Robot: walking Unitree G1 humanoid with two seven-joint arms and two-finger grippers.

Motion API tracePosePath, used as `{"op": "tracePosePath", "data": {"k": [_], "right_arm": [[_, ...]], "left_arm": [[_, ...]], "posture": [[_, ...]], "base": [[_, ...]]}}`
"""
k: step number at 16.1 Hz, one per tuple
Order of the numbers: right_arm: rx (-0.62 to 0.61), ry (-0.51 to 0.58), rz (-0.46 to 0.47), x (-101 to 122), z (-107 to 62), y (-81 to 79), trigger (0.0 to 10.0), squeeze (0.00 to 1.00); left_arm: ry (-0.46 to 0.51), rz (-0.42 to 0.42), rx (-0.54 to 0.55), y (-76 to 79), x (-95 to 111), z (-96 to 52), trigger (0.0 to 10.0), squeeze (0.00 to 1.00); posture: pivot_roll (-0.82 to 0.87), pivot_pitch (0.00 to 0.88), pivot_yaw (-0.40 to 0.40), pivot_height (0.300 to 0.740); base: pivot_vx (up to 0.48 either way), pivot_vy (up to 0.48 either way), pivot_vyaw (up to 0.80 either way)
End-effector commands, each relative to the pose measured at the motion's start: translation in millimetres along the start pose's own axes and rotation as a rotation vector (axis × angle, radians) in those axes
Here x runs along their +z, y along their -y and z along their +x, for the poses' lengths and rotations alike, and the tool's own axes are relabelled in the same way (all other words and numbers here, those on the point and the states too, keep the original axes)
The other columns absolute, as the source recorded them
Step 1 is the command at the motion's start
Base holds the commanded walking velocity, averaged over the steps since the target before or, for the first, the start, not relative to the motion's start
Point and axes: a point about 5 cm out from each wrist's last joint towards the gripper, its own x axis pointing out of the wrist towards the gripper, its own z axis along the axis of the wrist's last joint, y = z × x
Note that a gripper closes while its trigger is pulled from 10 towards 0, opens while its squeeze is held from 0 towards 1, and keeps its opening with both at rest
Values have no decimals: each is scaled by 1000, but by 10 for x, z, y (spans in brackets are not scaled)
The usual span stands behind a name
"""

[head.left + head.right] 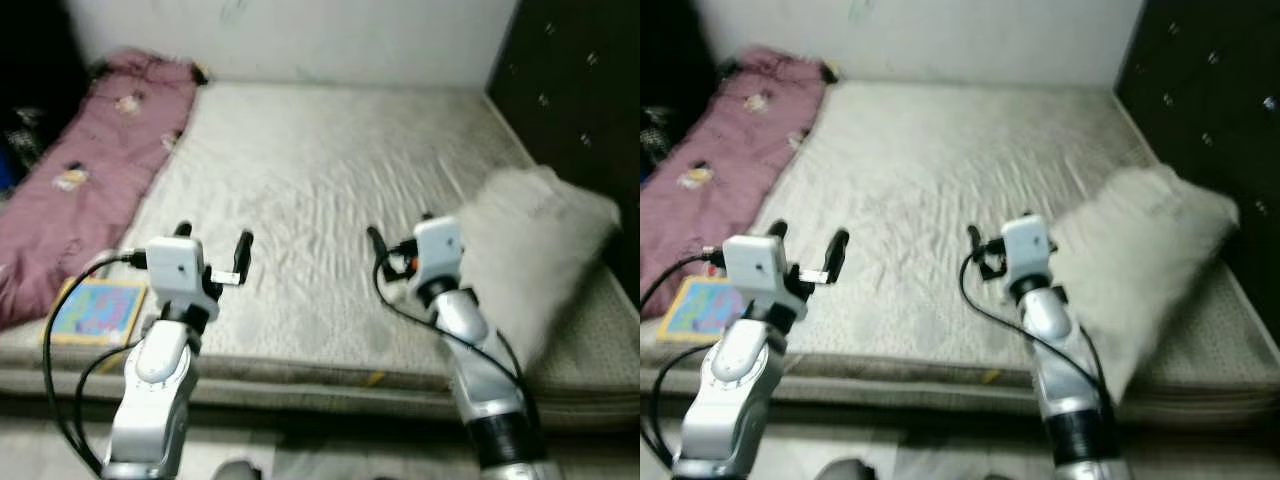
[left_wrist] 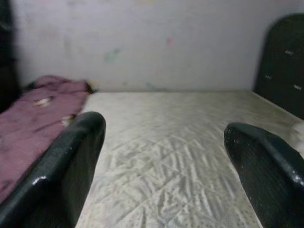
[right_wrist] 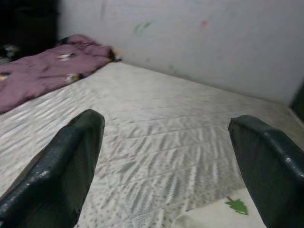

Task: Clean up the room

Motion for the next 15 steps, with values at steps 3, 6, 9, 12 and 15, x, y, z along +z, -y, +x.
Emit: {"op": "tracePosePath", "data": {"k": [3,6,9,12,15], "right_arm": [[1,19,1,55,26,-2,10000,0],[1,18,1,59,31,2,10000,0],[3,17,1,56,33,-1,10000,0],[3,16,1,56,36,-3,10000,0],[4,15,0,54,36,-3,10000,0]], "left_arm": [[2,14,11,-31,12,1,10000,0],[1,12,10,-31,16,7,10000,0],[1,13,10,-32,15,7,10000,0],[1,13,10,-33,16,8,10000,0],[0,11,10,-33,13,8,10000,0]], "posture": [[24,0,5,740],[25,0,5,740],[24,0,5,740],[24,0,5,740],[24,0,5,740]], "base": [[0,0,0],[0,-286,0],[0,-292,0],[0,-315,0],[0,-324,0]]}}
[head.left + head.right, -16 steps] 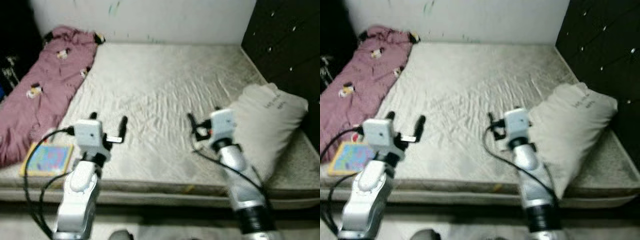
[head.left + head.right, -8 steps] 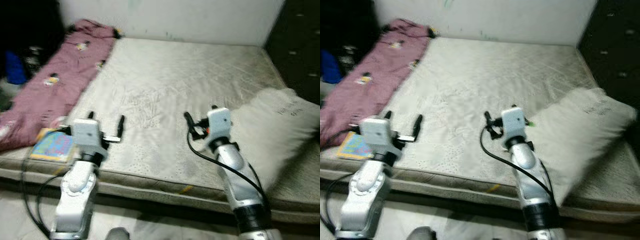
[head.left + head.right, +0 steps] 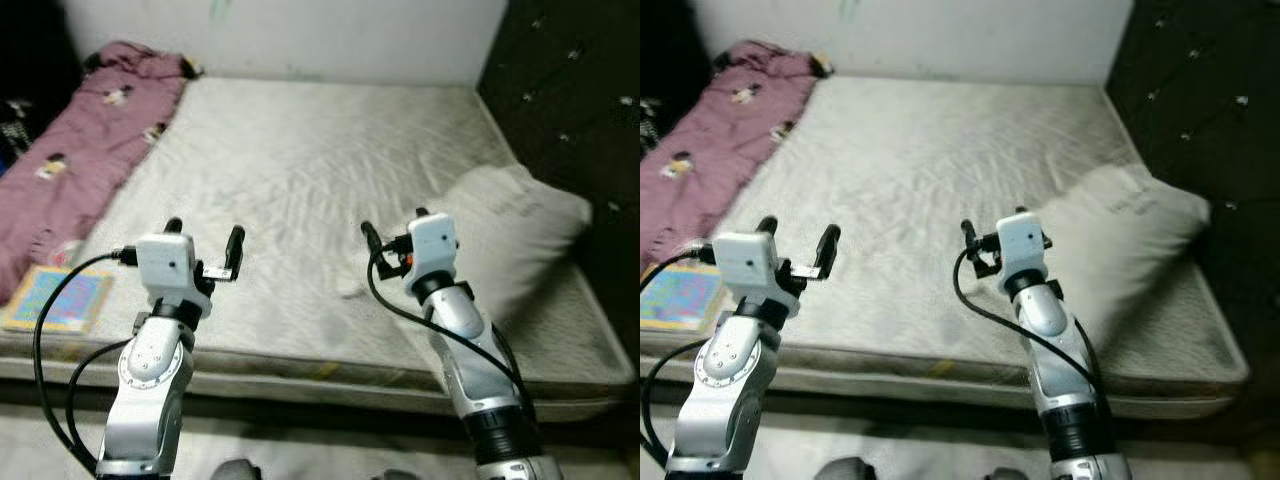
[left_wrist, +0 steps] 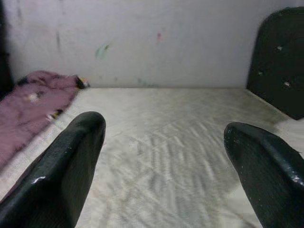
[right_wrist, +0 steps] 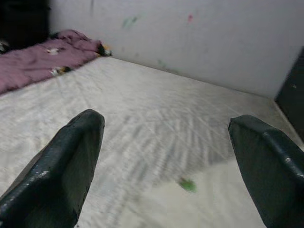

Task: Clean up the room

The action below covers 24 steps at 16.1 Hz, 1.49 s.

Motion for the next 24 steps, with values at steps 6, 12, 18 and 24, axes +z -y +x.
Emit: {"op": "tracePosePath", "data": {"k": [6,12,18,24], "right_arm": [[-15,2,0,16,7,49,10000,0],[-13,0,-1,14,12,42,10000,0],[-19,-1,9,14,22,45,10000,0],[-23,1,12,17,23,49,10000,0]], "left_arm": [[0,3,-9,28,5,9,10000,0],[7,-14,-7,24,12,16,10000,0],[32,-15,-34,42,42,19,10000,0],[38,-13,-42,48,45,21,10000,0]], "posture": [[23,0,5,740],[23,0,3,740],[22,0,4,740],[22,0,5,740]], "base": [[0,-326,0],[0,-160,0],[40,0,-163],[288,0,-72]]}}
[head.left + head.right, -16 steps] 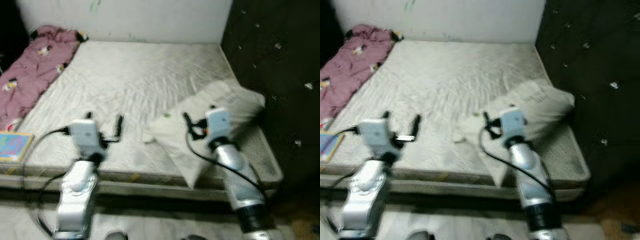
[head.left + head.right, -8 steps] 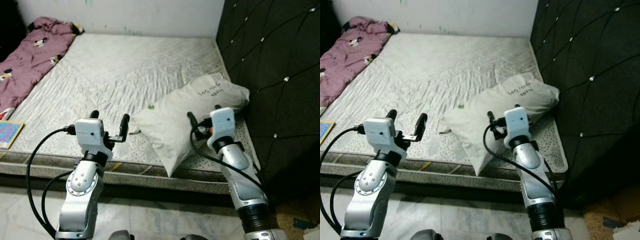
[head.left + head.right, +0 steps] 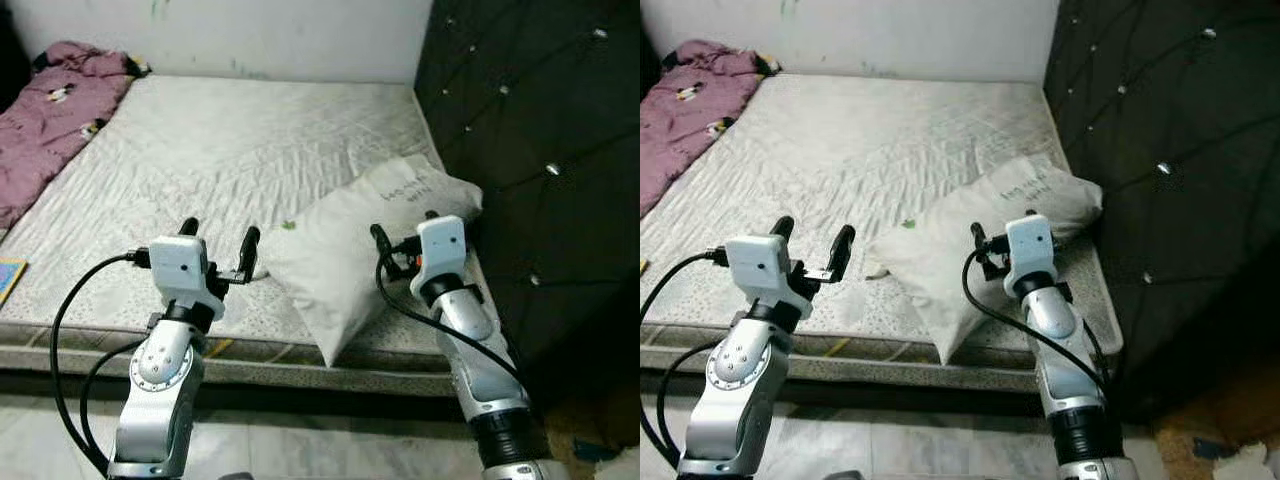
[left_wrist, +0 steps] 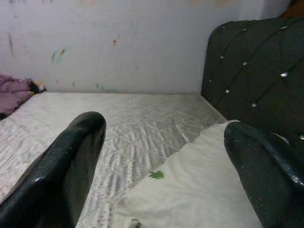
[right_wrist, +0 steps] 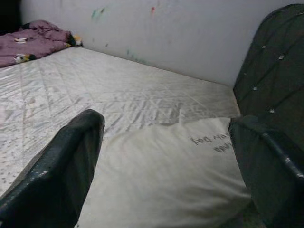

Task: Clean up the room

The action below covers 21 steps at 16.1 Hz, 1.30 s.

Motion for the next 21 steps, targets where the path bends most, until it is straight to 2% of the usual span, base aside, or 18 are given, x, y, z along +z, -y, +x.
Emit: {"op": "tracePosePath", "data": {"k": [1,8,16,21], "right_arm": [[-2,4,7,23,27,-1,10000,0],[-1,1,11,20,26,2,10000,0],[-3,-12,37,-3,53,13,10000,0],[-1,-5,37,25,102,5,10000,0]], "left_arm": [[3,4,3,-21,5,1,10000,0],[-3,4,-2,-16,-5,-3,10000,0],[-28,25,7,-19,-38,20,10000,0],[-16,32,5,-34,-13,59,10000,0]], "posture": [[22,0,5,740],[22,0,5,740],[28,0,5,740],[31,0,9,740]], "base": [[307,0,0],[327,0,0],[0,0,0],[0,-323,-721]]}}
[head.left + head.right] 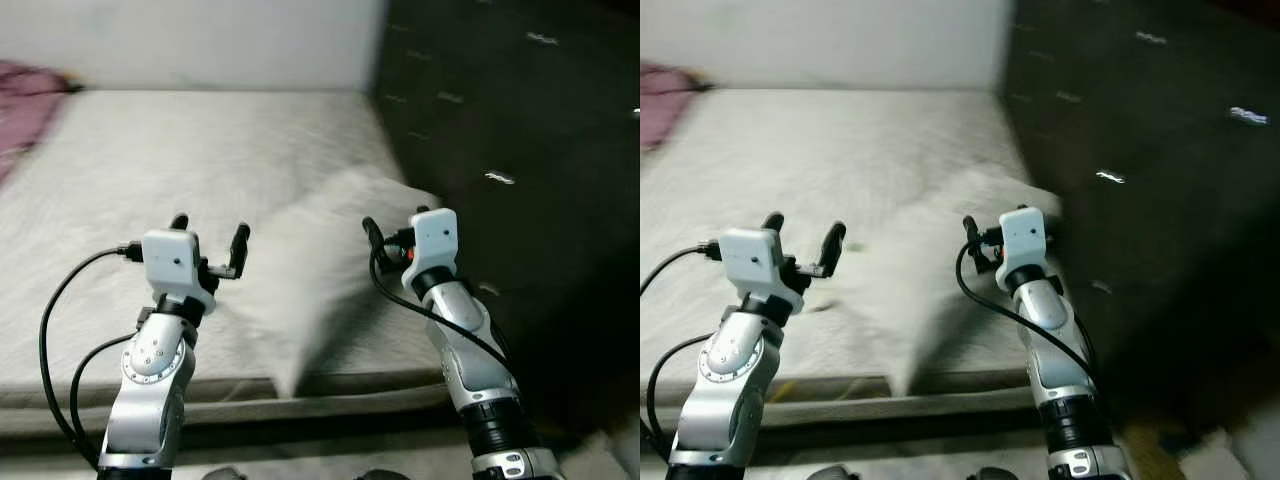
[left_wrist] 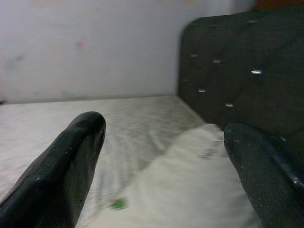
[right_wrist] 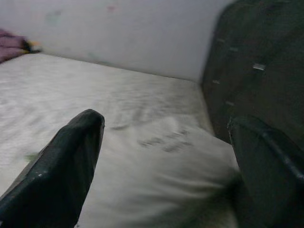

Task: Clean up the room

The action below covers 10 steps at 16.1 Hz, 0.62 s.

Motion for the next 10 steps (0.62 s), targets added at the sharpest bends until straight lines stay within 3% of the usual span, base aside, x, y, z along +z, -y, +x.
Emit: {"op": "tracePosePath", "data": {"k": [1,10], "right_arm": [[-11,-6,1,-5,22,50,10000,0],[-8,10,0,31,145,60,10000,0]], "left_arm": [[5,9,-5,22,11,28,10000,0],[23,-13,47,-31,12,75,10000,0]], "posture": [[32,0,13,740],[44,0,2,740]], "base": [[0,-266,0],[0,0,0]]}}
